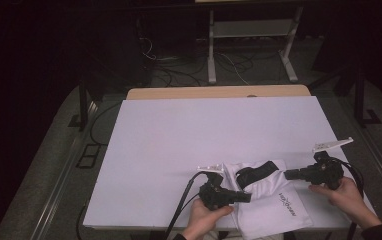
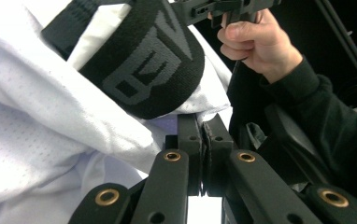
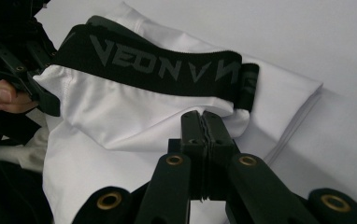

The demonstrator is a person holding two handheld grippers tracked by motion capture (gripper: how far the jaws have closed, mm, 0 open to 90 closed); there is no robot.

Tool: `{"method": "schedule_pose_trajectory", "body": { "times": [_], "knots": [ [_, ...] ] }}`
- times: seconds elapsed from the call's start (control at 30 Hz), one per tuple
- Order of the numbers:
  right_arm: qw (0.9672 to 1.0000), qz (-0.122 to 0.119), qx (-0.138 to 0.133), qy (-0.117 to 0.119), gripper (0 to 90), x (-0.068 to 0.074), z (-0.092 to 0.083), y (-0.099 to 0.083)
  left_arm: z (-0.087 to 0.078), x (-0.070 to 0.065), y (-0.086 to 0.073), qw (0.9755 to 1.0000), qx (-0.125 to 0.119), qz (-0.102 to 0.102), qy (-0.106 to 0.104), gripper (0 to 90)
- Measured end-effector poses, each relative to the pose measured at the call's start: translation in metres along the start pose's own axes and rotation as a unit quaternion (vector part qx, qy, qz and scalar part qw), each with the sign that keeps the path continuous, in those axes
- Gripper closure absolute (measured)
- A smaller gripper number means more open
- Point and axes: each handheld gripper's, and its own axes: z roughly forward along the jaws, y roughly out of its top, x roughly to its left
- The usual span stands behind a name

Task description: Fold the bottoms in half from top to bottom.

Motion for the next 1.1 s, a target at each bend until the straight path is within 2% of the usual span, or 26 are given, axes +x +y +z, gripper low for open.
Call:
{"method": "schedule_pose_trajectory", "body": {
  "times": [0.17,0.33,0.43,0.53,0.73,0.83,1.1],
  "knots": [
    [0.9999,0.009,0.01,0.004,85.1,-0.002,0.001,-0.001,0.0,0.001,-0.002,1.0,-0.001,-0.002,0.004,86.8],
    [1.0,0.003,0.004,-0.006,73.2,0.001,-0.003,0.003,0.0,0.001,-0.001,1.0,-0.005,-0.003,0.005,86.8],
    [1.0,0.002,0.003,-0.009,70.6,0.003,-0.003,0.009,0.0,0.002,-0.001,1.0,-0.004,0.0,0.005,86.7],
    [0.9999,0.001,0.007,-0.012,65.2,0.002,0.002,0.015,0.0,0.001,-0.001,1.0,-0.004,-0.001,0.006,86.7],
    [0.9996,0.018,0.012,-0.018,51.9,-0.004,0.013,0.029,0.0,0.001,-0.001,1.0,-0.004,-0.002,0.006,86.7],
    [0.9996,0.023,0.015,-0.004,43.5,-0.009,0.018,0.035,0.0,0.001,-0.002,1.0,-0.004,-0.002,0.007,86.8],
    [0.9988,0.033,0.034,-0.006,40.6,-0.023,0.035,0.045,0.001,0.0,-0.003,1.0,-0.002,0.0,0.01,86.7]
  ]
}}
